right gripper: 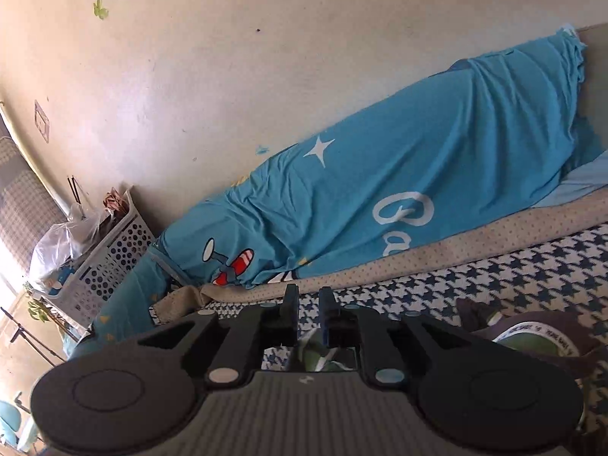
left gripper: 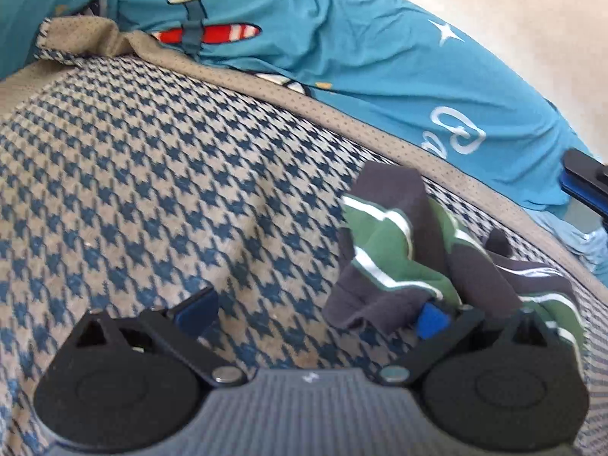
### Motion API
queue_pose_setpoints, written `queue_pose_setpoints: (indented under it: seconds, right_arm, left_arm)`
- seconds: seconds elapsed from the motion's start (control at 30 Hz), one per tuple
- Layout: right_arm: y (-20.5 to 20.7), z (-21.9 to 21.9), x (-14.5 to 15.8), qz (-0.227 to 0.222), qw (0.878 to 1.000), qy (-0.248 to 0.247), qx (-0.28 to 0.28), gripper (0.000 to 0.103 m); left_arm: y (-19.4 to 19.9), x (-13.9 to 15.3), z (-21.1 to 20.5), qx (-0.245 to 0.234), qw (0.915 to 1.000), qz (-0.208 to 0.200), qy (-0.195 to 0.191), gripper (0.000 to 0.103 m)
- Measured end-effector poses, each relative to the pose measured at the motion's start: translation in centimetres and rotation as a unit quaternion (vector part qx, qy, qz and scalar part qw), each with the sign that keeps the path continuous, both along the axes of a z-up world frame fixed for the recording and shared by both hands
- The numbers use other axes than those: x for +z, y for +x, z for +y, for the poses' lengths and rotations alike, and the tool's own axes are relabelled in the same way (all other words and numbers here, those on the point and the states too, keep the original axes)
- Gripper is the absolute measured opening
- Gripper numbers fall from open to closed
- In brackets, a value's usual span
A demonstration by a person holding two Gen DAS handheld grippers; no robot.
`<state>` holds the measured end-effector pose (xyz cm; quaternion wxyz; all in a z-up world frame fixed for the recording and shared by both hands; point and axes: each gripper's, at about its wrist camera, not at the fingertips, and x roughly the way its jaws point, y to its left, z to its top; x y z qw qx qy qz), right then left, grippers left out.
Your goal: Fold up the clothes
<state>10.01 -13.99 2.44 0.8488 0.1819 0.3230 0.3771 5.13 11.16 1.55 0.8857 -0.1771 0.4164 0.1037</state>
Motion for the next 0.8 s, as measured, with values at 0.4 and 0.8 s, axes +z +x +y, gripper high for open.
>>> queue_pose_setpoints:
  seconds: [0.4, 0.8]
  right_arm:
    - [0.1, -8.9, -1.6, 0.010, 0.988, -0.117, -0.105, 0.032]
    - [1.9, -10.6, -5.4, 0.152, 0.981, -0.086, -0.088, 0.041]
  left_arm:
    - [0.9, 1.8, 2.6, 0.117, 0.9924, -0.037, 0.014, 0.103]
    - [2.3, 1.1, -1.1, 0.024, 0.9956, -0.065, -0.064, 0.103]
